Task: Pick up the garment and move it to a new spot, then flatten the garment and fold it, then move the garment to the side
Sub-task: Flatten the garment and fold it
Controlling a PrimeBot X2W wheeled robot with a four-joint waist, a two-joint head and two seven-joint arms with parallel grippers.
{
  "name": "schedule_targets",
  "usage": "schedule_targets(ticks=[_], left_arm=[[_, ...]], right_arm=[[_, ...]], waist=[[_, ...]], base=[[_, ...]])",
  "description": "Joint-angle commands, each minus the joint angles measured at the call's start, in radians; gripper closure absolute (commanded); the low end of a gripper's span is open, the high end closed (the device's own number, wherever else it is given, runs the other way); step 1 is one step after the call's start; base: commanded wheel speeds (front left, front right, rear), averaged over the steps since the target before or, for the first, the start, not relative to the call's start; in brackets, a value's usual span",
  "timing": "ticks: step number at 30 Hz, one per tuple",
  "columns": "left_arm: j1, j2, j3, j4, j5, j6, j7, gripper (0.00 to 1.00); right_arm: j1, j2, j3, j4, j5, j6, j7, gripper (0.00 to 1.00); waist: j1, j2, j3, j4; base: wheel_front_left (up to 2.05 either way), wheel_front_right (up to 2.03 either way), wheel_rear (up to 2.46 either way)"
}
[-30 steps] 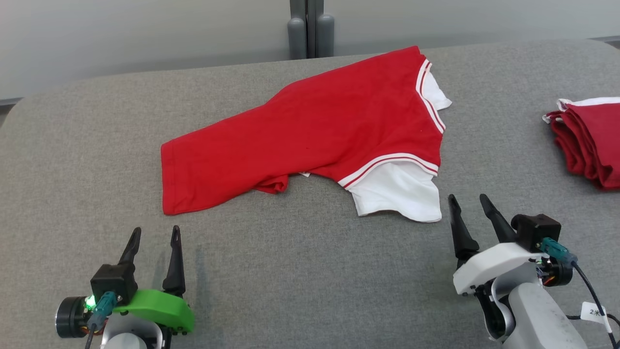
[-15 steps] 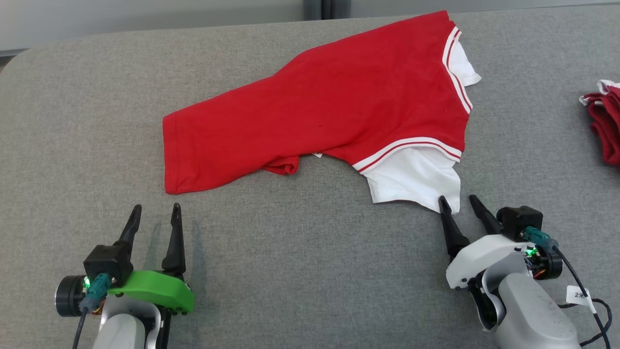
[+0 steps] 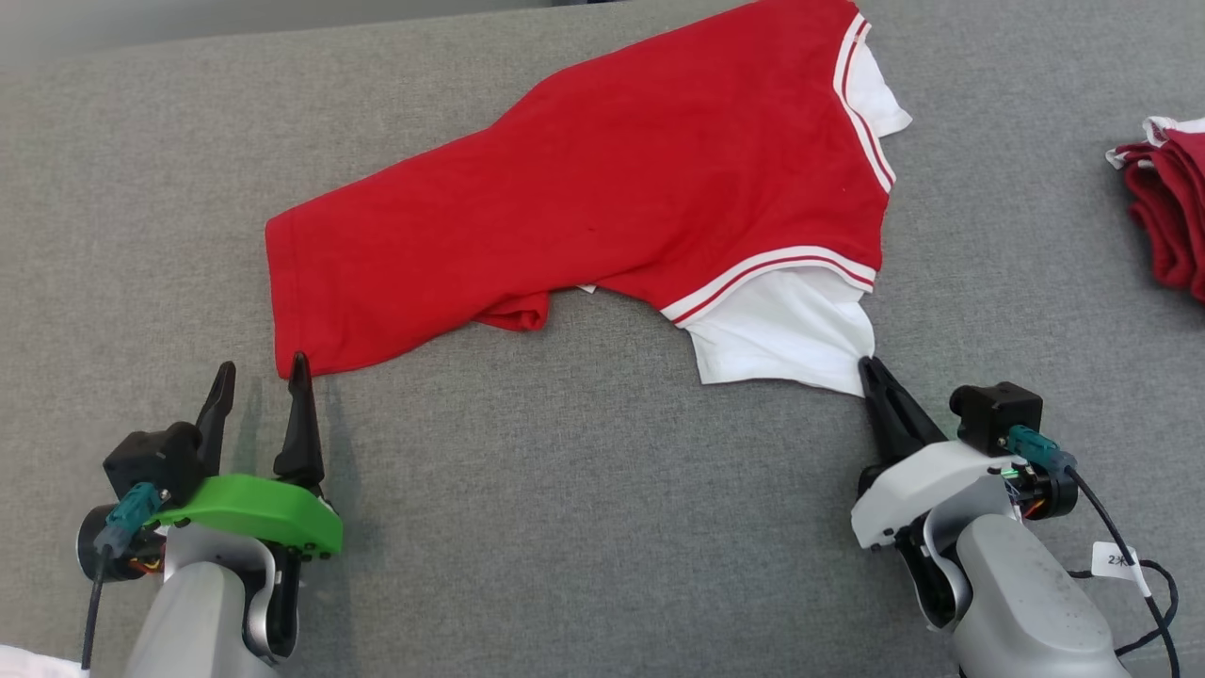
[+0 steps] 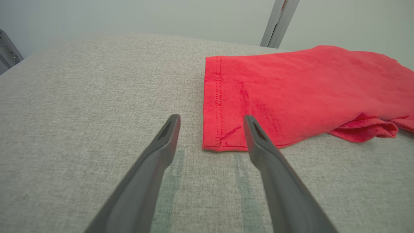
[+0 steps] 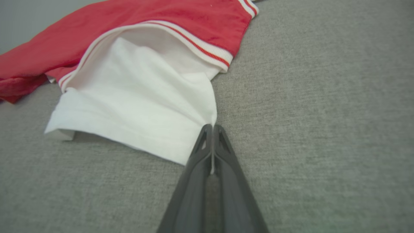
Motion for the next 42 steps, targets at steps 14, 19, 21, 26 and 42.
schedule_targets(ticks=[14,19,21,26,42], left_arm=[[-0.1,0.039,-0.065,0.218,-0.138,-0.003,0.001,0.0],[-0.11,0.043,-0.113,0.246,-0.169,-0.003,0.003,0.62],[-0.112,0.046,-0.131,0.251,-0.183,-0.003,0.003,1.0],[-0.099,0.069,-0.137,0.181,-0.205,-0.003,-0.001,1.0],[-0.107,0.156,-0.083,-0.211,-0.108,-0.003,-0.001,1.0]], right_arm=[[0.018,-0.001,0.032,-0.065,-0.012,-0.001,0.012,1.0],[0.019,0.0,0.046,-0.086,-0.006,-0.001,0.009,1.0],[0.02,0.0,0.06,-0.094,0.004,-0.001,0.009,1.0],[0.02,-0.001,0.059,-0.144,0.055,-0.001,0.009,1.0],[-0.052,-0.001,-0.167,-0.533,0.151,-0.001,0.008,1.0]], waist=[[0.0,0.0,0.039,-0.064],[0.0,0.0,0.034,-0.067],[0.0,0.0,0.031,-0.066],[0.0,0.0,0.001,-0.056],[0.0,0.0,-0.226,-0.039]], base=[[0.0,0.0,0.0],[0.0,0.0,0.0],[0.0,0.0,0.0],[0.0,0.0,0.0],[0.0,0.0,0.0]])
